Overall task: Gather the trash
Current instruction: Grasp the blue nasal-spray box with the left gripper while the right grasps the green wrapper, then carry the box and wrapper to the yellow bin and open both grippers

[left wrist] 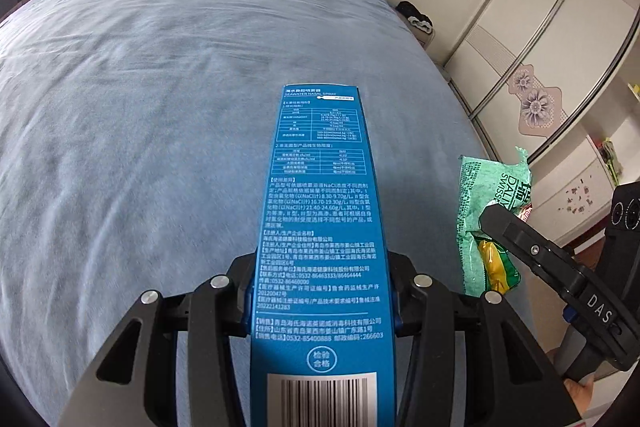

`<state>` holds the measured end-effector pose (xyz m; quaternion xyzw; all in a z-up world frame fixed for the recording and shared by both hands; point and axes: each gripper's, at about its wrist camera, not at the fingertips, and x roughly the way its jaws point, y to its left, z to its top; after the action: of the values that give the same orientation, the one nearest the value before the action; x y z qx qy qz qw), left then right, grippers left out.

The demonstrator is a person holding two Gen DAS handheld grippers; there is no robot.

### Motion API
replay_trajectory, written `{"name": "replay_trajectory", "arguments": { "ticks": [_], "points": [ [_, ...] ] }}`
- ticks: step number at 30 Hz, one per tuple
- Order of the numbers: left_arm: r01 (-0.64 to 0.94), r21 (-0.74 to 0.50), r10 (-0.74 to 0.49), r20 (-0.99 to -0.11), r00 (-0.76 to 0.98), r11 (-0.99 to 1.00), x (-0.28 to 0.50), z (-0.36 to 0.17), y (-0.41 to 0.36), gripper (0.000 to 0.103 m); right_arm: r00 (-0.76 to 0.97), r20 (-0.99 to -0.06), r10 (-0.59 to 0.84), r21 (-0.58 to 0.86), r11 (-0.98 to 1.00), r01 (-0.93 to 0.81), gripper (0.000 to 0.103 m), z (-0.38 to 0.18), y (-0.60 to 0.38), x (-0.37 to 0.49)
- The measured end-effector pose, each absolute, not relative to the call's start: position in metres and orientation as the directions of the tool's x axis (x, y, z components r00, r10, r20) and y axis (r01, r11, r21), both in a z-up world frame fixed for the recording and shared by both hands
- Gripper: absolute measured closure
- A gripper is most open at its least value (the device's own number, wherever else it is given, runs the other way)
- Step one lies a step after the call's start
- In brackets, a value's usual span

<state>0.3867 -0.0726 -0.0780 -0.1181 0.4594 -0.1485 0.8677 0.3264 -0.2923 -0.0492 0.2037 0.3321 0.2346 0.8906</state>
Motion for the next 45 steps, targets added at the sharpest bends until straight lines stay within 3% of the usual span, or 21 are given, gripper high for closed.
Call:
{"name": "replay_trajectory", "arguments": {
  "ticks": [10, 23, 32, 45],
  "points": [
    [0.352, -0.365, -0.501, -0.716, 0.486, 0.862, 0.258, -0.060, -0.128, 0.057, 0.759, -0.493, 0.425, 0.457, 0.869, -0.189, 0.088, -0.038, -0.350, 0.183],
    [0.635, -0.416, -0.667, -0.713, 0.217, 0.651, 0.128, -0.071, -0.275, 0.057, 0.878, -0.420, 0.229, 0.514, 0.858, 0.022, 0.088, -0.068, -0.448, -0.012],
    [0.737, -0.425, -0.660, -0.750, 0.038, 0.526, 0.059, -0.097, -0.386, 0.057, 0.904, -0.425, 0.035, 0.532, 0.818, 0.219, 0.087, -0.091, -0.528, -0.115],
    [0.837, -0.395, -0.497, -0.850, -0.175, 0.380, -0.042, -0.173, -0.516, 0.057, 0.807, -0.564, -0.176, 0.498, 0.706, 0.503, 0.086, -0.166, -0.600, -0.245]
  ]
}}
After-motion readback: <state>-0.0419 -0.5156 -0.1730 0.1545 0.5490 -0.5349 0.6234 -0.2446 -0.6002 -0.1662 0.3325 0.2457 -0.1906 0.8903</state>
